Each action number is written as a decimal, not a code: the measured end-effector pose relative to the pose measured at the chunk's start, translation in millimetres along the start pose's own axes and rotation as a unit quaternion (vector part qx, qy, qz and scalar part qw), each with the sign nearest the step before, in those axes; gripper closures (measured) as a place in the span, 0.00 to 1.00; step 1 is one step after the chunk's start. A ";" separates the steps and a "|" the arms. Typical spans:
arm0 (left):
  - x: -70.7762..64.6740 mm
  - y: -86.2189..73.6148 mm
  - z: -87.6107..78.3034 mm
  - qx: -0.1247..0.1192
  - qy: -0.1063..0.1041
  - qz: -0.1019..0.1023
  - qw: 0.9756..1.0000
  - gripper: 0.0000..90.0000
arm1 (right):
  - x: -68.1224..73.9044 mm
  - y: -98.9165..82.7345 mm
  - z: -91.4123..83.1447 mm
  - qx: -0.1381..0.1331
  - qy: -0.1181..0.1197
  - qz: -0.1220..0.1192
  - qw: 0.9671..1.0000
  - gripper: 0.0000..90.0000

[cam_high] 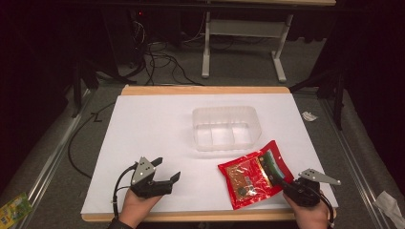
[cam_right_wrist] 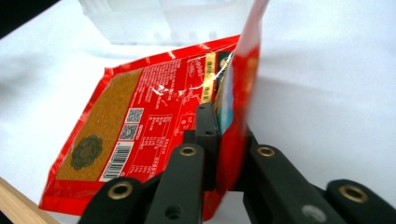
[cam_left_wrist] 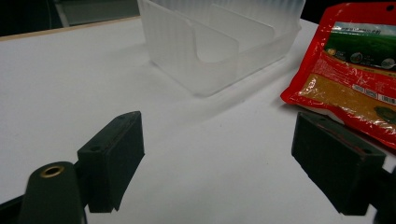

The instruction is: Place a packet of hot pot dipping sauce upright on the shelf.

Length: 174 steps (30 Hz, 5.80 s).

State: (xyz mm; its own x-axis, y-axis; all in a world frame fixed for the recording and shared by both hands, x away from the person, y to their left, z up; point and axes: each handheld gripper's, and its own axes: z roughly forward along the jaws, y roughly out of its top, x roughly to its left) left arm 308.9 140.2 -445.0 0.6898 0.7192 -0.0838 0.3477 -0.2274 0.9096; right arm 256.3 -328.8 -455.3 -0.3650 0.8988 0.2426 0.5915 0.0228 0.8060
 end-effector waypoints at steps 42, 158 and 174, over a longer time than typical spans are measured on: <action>2.4 -1.4 0.6 0.000 -0.014 -0.020 1.000 0.18 | 59.3 73.7 -6.6 -0.110 0.095 -0.140 0.979 1.00; -19.5 14.2 14.7 0.011 -0.019 0.010 1.000 0.34 | 77.9 57.6 20.9 -0.057 0.161 -0.140 0.975 1.00; 11.0 1.2 -16.2 -0.003 0.018 0.007 1.000 0.28 | 43.2 66.3 2.9 -0.098 0.091 -0.097 0.986 1.00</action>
State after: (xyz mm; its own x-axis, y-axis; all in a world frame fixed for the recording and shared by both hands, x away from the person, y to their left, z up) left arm 306.6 158.4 -438.3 0.6711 0.7392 -0.0563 0.3335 -0.2333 0.9134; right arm 281.9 -287.1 -392.9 -0.5912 0.7919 0.1527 0.3550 0.0855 0.9309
